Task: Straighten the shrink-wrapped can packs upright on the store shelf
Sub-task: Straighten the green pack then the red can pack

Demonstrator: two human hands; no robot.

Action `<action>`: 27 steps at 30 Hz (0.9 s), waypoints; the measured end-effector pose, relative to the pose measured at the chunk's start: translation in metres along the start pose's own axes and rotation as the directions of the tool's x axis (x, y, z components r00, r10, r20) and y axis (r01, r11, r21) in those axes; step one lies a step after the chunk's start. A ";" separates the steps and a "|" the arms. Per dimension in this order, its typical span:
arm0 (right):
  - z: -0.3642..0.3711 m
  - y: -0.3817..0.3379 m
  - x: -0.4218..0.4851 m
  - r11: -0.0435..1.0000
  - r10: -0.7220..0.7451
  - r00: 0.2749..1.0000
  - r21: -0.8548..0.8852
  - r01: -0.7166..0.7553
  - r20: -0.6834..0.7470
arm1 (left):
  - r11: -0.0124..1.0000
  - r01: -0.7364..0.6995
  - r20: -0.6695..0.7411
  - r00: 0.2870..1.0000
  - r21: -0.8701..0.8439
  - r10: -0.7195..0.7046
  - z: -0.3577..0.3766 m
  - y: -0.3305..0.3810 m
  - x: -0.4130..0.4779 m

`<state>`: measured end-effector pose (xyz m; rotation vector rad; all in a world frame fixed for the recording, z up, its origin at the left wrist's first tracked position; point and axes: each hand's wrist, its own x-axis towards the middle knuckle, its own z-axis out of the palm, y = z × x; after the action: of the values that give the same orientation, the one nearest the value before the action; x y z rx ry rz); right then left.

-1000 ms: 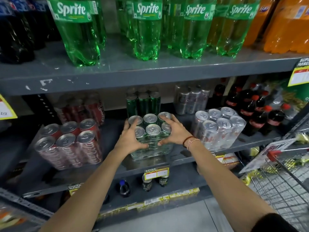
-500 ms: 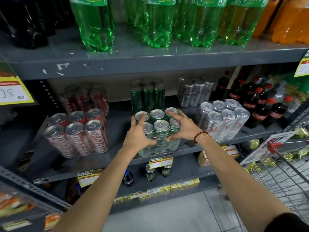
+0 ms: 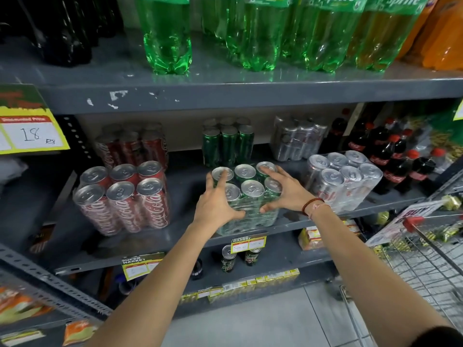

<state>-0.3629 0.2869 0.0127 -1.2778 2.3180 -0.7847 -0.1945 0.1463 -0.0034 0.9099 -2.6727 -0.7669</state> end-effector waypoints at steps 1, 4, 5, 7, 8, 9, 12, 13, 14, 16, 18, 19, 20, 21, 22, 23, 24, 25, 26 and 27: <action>-0.001 -0.001 -0.001 1.000 0.009 1.000 -0.001 -0.009 0.011 | 1.000 -0.010 0.019 1.000 -0.020 0.010 -0.002 0.000 0.001; -0.003 -0.011 -0.010 0.999 0.043 0.999 0.002 -0.043 0.020 | 0.985 -0.060 0.101 0.992 -0.159 0.077 -0.016 -0.009 -0.001; -0.002 -0.016 -0.014 0.998 0.058 0.998 -0.001 -0.058 -0.005 | 0.977 -0.075 0.102 0.990 -0.202 0.097 -0.025 -0.015 -0.005; 0.004 -0.036 -0.022 0.999 0.048 0.992 0.007 -0.047 -0.116 | 0.966 -0.121 -0.010 0.993 -0.229 0.122 -0.047 -0.033 -0.018; 0.009 -0.049 -0.024 1.000 0.015 0.984 0.023 -0.011 -0.176 | 0.963 -0.145 -0.111 0.986 -0.229 0.122 -0.060 -0.044 -0.026; 0.016 -0.064 -0.025 0.999 -0.033 0.974 0.035 0.042 -0.224 | 0.962 -0.154 -0.209 0.972 -0.227 0.106 -0.075 -0.057 -0.033; 0.047 -0.111 -0.013 0.979 -0.185 0.954 0.034 0.199 -0.235 | 0.975 -0.062 -0.416 0.909 -0.213 -0.033 -0.114 -0.105 -0.049; 0.059 -0.126 -0.006 0.973 -0.217 0.956 0.036 0.228 -0.199 | 0.978 -0.020 -0.458 0.886 -0.209 -0.079 -0.124 -0.121 -0.053; 0.073 -0.139 0.003 0.969 -0.236 0.960 0.040 0.245 -0.153 | 0.978 0.014 -0.484 0.868 -0.208 -0.116 -0.132 -0.137 -0.056; 0.100 -0.159 0.021 0.967 -0.248 0.968 0.042 0.250 -0.035 | 0.980 0.060 -0.479 0.866 -0.190 -0.146 -0.139 -0.161 -0.062; 0.125 -0.173 0.038 0.972 -0.236 0.969 0.018 0.235 0.079 | 0.990 0.067 -0.447 0.887 -0.123 -0.116 -0.142 -0.179 -0.063; 0.135 -0.178 0.045 0.975 -0.221 0.969 0.004 0.222 0.112 | 0.992 0.078 -0.426 0.898 -0.101 -0.114 -0.144 -0.185 -0.061; 0.144 -0.183 0.052 0.979 -0.204 0.971 -0.005 0.206 0.127 | 0.991 0.096 -0.395 0.910 -0.091 -0.125 -0.147 -0.191 -0.058; 0.151 -0.188 0.058 0.982 -0.187 0.974 -0.014 0.190 0.129 | 0.991 0.108 -0.352 0.927 -0.077 -0.128 -0.150 -0.195 -0.055; 0.156 -0.192 0.063 0.983 -0.175 0.977 -0.027 0.180 0.122 | 0.994 0.103 -0.300 0.947 -0.048 -0.112 -0.153 -0.199 -0.051; 0.159 -0.197 0.067 0.983 -0.171 0.979 -0.042 0.176 0.109 | 0.996 0.089 -0.239 0.967 -0.017 -0.090 -0.155 -0.203 -0.047; 0.161 -0.200 0.071 0.983 -0.169 0.981 -0.054 0.175 0.094 | 0.997 0.081 -0.174 0.981 -0.002 -0.080 -0.156 -0.206 -0.044; 0.163 -0.203 0.074 0.983 -0.167 0.983 -0.059 0.172 0.080 | 0.996 0.087 -0.119 0.989 -0.007 -0.087 -0.156 -0.208 -0.042; 0.164 -0.205 0.077 0.985 -0.161 0.984 -0.058 0.165 0.070 | 0.994 0.106 -0.084 0.991 -0.027 -0.108 -0.155 -0.209 -0.040; 0.165 -0.206 0.078 0.986 -0.152 0.986 -0.052 0.155 0.065 | 0.989 0.136 -0.071 0.988 -0.054 -0.140 -0.155 -0.210 -0.038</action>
<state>-0.1773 0.0834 0.0104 -1.4989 2.2289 -0.7216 -0.0031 -0.0341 0.0126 1.0977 -2.5357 -0.8073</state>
